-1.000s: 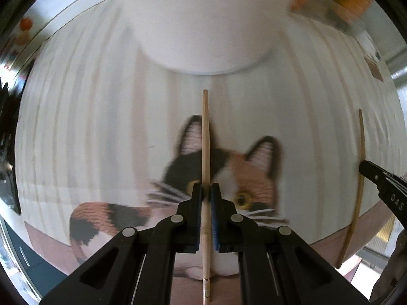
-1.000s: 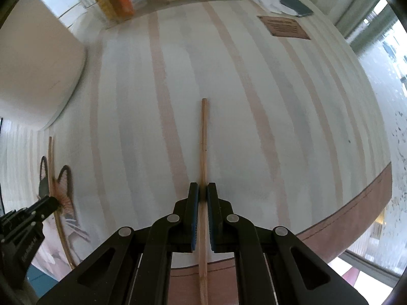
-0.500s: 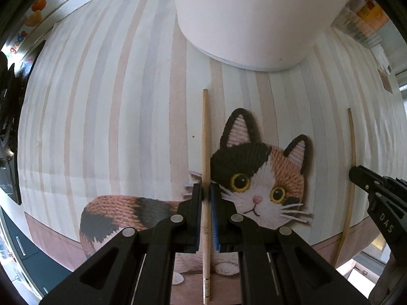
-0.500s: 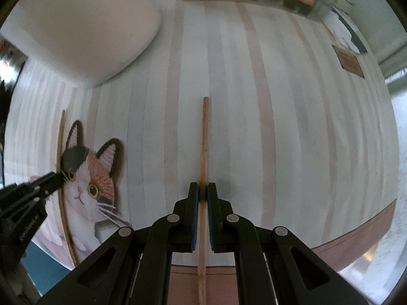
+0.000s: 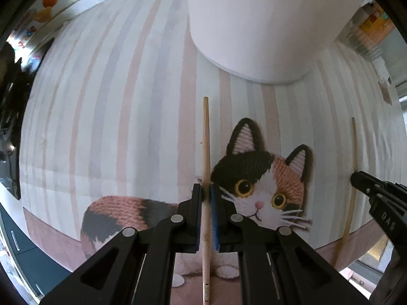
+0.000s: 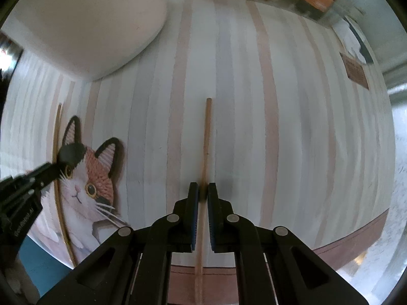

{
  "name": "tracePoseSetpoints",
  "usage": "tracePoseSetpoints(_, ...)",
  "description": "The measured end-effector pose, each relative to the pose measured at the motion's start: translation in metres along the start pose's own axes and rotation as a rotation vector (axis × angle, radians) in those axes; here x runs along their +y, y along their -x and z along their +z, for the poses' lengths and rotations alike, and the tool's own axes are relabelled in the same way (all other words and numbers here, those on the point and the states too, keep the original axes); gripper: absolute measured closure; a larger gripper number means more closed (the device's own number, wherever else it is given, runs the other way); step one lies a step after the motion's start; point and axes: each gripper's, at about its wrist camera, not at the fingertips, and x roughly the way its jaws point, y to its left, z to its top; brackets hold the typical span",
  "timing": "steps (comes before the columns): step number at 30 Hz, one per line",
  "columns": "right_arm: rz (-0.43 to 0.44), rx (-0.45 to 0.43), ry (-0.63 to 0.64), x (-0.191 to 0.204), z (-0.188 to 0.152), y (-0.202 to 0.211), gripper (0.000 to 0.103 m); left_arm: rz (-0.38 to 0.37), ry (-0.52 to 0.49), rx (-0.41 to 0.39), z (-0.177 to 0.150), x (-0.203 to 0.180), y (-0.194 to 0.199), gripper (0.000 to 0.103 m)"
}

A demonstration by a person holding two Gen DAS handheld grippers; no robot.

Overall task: Organize utensils
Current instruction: 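Lift both held chopsticks and insert them into the beige holder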

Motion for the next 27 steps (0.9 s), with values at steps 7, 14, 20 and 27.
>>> tracePoseSetpoints(7, 0.030, -0.165, -0.069, -0.012, -0.007, 0.044, 0.096, -0.011, 0.086, -0.132, 0.004, 0.028, 0.049, 0.099)
tracePoseSetpoints(14, 0.041, -0.265, -0.089, -0.025, -0.016, 0.079, 0.096, -0.006, 0.129, -0.236, 0.011, 0.052, 0.093, 0.099)
tracePoseSetpoints(20, 0.063, -0.336, -0.104, -0.028, -0.017, 0.103, 0.096, -0.009, 0.158, -0.309, 0.012, 0.056, 0.118, 0.099)
tracePoseSetpoints(27, 0.085, -0.433, -0.085, -0.016, -0.008, 0.141, 0.096, -0.022, 0.191, -0.387, 0.021, 0.066, 0.145, 0.099)
